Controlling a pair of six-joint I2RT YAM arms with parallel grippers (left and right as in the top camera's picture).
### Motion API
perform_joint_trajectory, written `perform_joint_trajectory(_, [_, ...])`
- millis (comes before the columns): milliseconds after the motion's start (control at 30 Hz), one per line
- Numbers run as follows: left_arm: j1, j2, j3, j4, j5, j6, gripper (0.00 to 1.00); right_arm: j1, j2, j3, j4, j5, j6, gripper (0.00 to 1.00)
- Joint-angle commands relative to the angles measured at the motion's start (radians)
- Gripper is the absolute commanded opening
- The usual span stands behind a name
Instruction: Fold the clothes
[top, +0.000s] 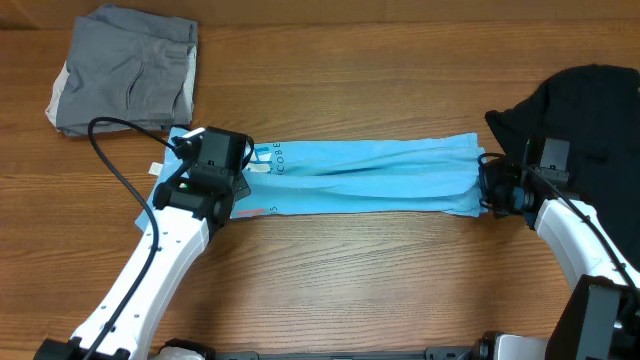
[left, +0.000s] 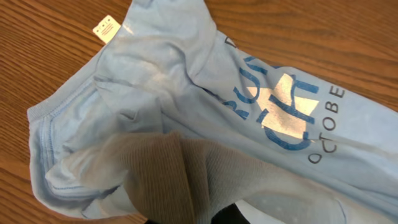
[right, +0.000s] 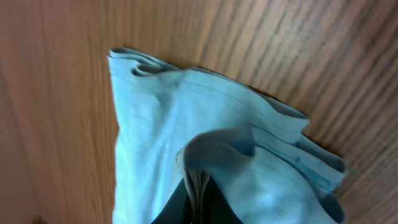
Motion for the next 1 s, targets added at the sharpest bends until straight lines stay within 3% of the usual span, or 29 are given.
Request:
perform_joint_trajectory(0, [0.006, 0.048, 0.021, 0.017, -0.045, 0.008, 0.10, 0.005, -0.002, 0.020, 0.031, 0.027, 0.008, 0.08])
perform_joint_trajectory(200, [0.008, 0.157, 0.021, 0.065, -0.057, 0.008, 0.15, 0.005, -0.002, 0.020, 0.039, 0.027, 0.007, 0.13])
perform_joint_trajectory(467, [0.040, 0.195, 0.021, 0.130, -0.108, 0.008, 0.18, 0.009, -0.001, 0.019, 0.045, 0.039, -0.007, 0.09])
perform_joint_trajectory(533, [0.050, 0.196, 0.021, 0.148, -0.103, 0.008, 0.27, 0.019, 0.000, 0.019, 0.059, 0.038, -0.007, 0.09])
perform_joint_trajectory(567, [0.054, 0.196, 0.021, 0.157, -0.101, 0.009, 0.40, 0.028, 0.001, 0.019, 0.066, 0.038, -0.007, 0.12])
perform_joint_trajectory(633, [0.058, 0.196, 0.021, 0.165, -0.098, 0.009, 0.79, 0.047, 0.005, 0.019, 0.084, 0.039, -0.007, 0.30])
perform_joint_trajectory(667, [0.058, 0.196, 0.021, 0.167, -0.098, 0.009, 0.94, 0.055, 0.008, 0.019, 0.095, 0.038, -0.007, 0.48])
perform_joint_trajectory(733, [0.058, 0.196, 0.021, 0.179, -0.098, 0.029, 1.00, 0.071, 0.008, 0.019, 0.111, 0.041, -0.008, 0.86])
perform_joint_trajectory(767, [0.058, 0.196, 0.021, 0.187, -0.097, 0.045, 1.00, 0.078, 0.008, 0.019, 0.118, 0.042, -0.010, 0.97])
perform_joint_trajectory(967, [0.058, 0.182, 0.039, 0.151, -0.097, 0.094, 1.00, 0.073, -0.003, 0.034, 0.092, 0.028, -0.034, 1.00])
